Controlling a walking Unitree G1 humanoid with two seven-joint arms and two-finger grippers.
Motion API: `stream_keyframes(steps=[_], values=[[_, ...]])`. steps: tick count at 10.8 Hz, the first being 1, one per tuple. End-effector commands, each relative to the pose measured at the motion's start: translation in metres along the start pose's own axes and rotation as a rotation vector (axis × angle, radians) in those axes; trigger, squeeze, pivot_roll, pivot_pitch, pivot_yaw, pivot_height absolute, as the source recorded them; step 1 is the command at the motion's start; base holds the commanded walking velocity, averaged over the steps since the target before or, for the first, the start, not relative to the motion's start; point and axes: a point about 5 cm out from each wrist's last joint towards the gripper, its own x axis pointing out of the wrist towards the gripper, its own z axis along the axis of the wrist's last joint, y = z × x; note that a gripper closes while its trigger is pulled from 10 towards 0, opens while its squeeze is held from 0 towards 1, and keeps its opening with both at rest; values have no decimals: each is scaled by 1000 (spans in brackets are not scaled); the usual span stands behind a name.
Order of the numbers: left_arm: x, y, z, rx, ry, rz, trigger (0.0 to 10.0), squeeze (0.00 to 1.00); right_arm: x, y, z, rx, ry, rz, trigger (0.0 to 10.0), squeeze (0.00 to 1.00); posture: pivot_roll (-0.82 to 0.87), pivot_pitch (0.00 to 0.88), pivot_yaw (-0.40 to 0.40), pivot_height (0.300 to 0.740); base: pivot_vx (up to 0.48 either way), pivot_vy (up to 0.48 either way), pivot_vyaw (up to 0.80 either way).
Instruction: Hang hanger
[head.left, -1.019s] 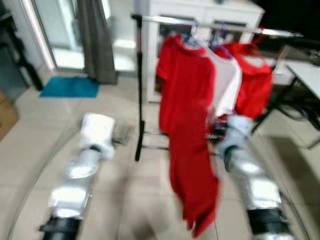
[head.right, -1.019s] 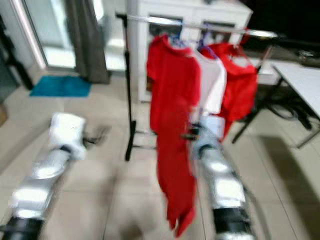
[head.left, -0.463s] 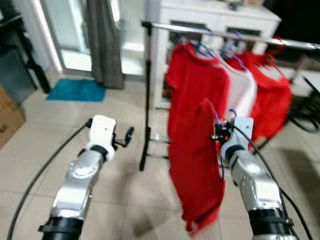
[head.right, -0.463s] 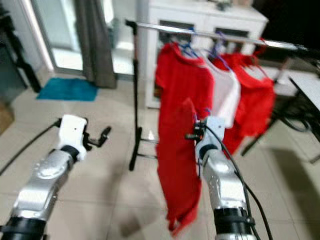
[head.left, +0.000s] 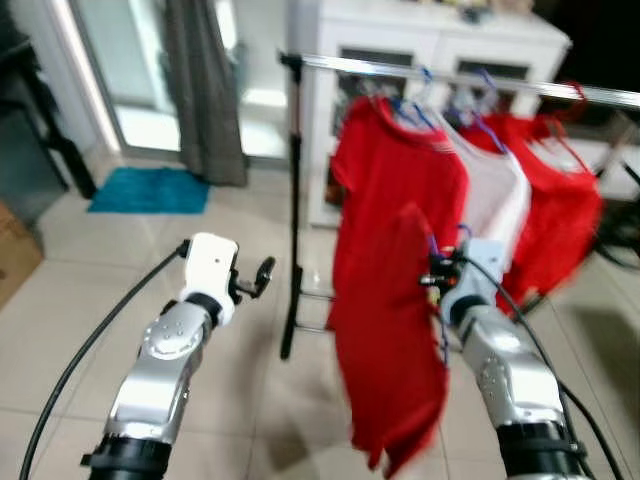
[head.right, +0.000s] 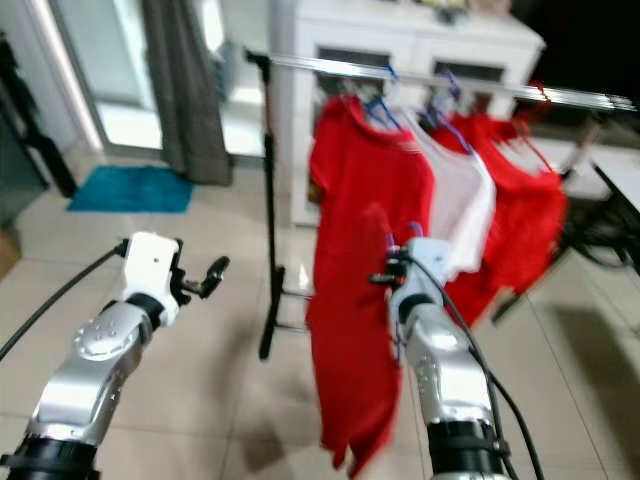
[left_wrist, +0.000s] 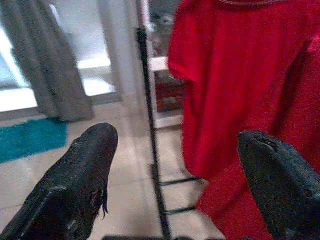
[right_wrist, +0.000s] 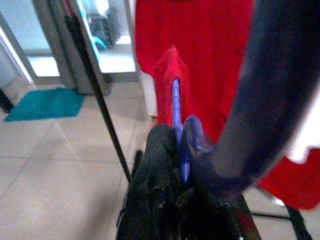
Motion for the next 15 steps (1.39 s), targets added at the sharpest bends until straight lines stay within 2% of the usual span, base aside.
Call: stream_keyframes(steps=[1, 2, 3, 6, 9, 12, 15], values=[[-3, 5, 0, 4, -1, 9, 10000, 0, 1, 8, 8, 1, -32, 28, 10000, 0, -70, 0, -59, 740, 454, 0, 0], [-3, 4, 10, -21, -41, -11, 10000, 0, 1, 9, 7, 10, -27, 34, 10000, 0, -67, 0, -54, 740, 454, 0, 0], [-2, 4, 12, -7, -42, -20, 10000, 0, 0, 11, 9, 9, -30, 45, 10000, 0, -67, 0, -45, 740, 454, 0, 0], [-3, 3, 12, 24, -35, -45, 10000, 0, 1, 16, 12, 4, -31, 59, 10000, 0, -66, 0, -41, 740, 454, 0, 0], [-5, -4, 9, 54, -18, -95, 10000, 0, 2, 17, 23, -29, -65, 62, 10000, 0, -65, 0, -50, 740, 454, 0, 0], [-5, -6, 13, 75, -24, -124, 10000, 0, 4, 25, 32, -15, -83, 86, 10000, 0, -64, 0, -52, 740, 456, 0, 0], [-7, -11, 18, 106, -37, -190, 10000, 0, 4, 28, 47, -39, -124, 87, 10000, 0, -61, 0, -55, 740, 456, 0, 0]])
